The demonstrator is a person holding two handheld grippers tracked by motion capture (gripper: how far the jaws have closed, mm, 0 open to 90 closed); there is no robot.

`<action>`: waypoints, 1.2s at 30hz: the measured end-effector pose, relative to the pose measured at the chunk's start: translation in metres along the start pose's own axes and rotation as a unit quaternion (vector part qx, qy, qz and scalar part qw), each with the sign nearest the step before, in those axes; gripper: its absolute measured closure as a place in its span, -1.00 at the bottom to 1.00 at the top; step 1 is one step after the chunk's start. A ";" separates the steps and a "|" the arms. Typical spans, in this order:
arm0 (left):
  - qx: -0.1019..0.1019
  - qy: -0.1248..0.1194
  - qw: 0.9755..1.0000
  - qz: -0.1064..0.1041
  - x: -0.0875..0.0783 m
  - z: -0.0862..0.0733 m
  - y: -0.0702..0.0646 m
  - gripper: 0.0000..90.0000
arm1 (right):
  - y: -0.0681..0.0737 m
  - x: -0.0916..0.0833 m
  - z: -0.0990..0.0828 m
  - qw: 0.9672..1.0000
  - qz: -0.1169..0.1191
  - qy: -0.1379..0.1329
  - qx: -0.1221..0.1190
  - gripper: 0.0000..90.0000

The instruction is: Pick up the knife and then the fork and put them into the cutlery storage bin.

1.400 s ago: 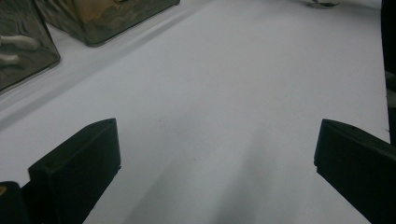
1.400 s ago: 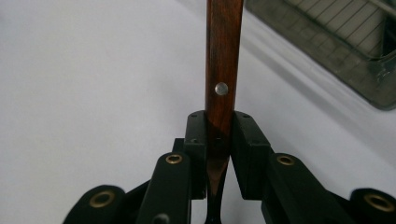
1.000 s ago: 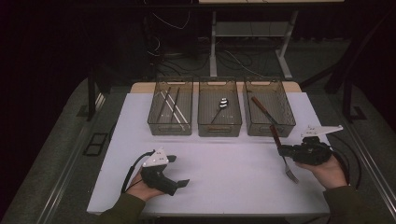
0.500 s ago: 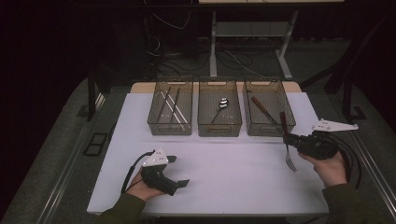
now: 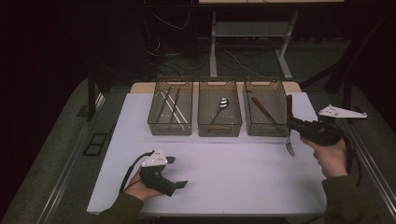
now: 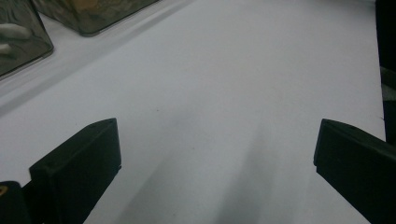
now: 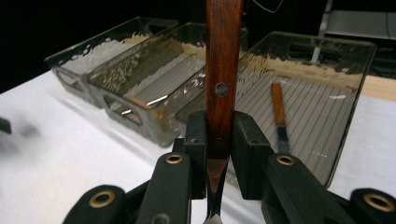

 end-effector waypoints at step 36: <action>-0.008 -0.019 1.000 -0.003 -0.002 0.004 -0.001 -1.00 | -0.042 0.097 0.067 0.994 -0.110 0.013 0.023 0.72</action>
Point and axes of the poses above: each handheld gripper's, and its own axes: x roughly forward along the jaws, z roughly out of its top, y roughly to its left, the point moved 5 cm from there along x, roughly forward along the jaws, and after that the axes turned 6 degrees about x, right-handed, at the moved point
